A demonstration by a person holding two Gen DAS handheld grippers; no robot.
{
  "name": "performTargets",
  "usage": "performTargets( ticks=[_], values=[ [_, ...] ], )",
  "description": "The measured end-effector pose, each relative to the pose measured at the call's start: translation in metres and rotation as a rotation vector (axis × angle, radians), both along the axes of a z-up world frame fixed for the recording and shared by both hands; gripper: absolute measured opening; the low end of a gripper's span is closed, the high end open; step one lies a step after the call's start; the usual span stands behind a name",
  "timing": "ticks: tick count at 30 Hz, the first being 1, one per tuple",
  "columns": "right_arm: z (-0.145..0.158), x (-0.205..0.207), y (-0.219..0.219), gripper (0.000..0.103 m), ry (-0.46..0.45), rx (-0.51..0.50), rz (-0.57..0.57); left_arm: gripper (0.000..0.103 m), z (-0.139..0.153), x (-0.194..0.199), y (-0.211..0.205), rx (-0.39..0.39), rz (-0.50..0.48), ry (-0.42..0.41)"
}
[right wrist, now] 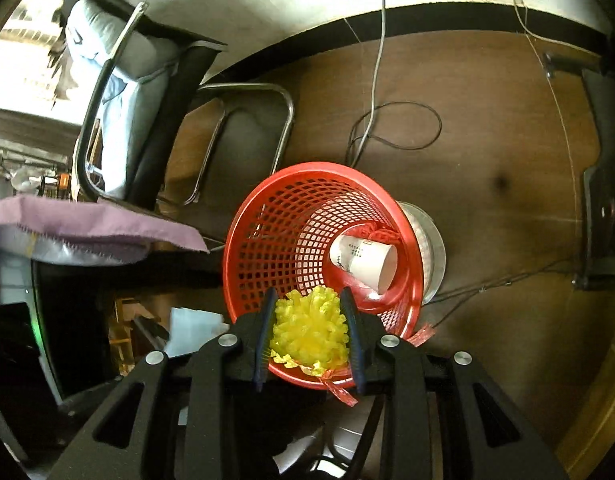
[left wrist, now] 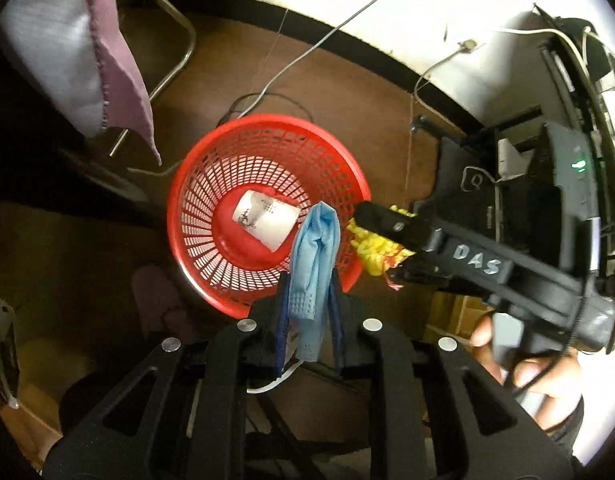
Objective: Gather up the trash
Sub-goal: 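Carry the mask and pompom to the red wastebasket and release them, then bring both open tools back up over the table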
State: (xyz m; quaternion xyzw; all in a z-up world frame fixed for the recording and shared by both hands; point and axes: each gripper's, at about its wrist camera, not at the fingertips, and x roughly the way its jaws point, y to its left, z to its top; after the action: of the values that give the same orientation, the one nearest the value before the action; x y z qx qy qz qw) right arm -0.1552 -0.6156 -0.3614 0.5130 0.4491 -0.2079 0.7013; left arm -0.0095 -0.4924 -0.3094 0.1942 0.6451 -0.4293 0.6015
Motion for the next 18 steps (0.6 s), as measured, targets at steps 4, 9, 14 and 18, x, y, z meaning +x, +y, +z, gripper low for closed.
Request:
performTargets(
  ticks=[4,9,14,18],
  values=[
    [0.000,0.003,-0.004,0.049,-0.013,0.033,-0.014,0.043,-0.007,0.001,-0.005,0.020,0.005,0.017],
    [0.010,0.001,-0.008,0.067,-0.019,0.043,-0.049,0.086,0.012,0.011,-0.005,-0.027,0.107,0.010],
    [0.026,-0.011,-0.014,0.072,-0.036,0.029,-0.088,0.089,0.030,0.017,0.004,-0.065,0.154,0.079],
    [0.044,-0.022,-0.012,0.074,-0.047,0.012,-0.097,0.089,0.045,0.010,0.012,-0.080,0.121,0.094]
  ],
)
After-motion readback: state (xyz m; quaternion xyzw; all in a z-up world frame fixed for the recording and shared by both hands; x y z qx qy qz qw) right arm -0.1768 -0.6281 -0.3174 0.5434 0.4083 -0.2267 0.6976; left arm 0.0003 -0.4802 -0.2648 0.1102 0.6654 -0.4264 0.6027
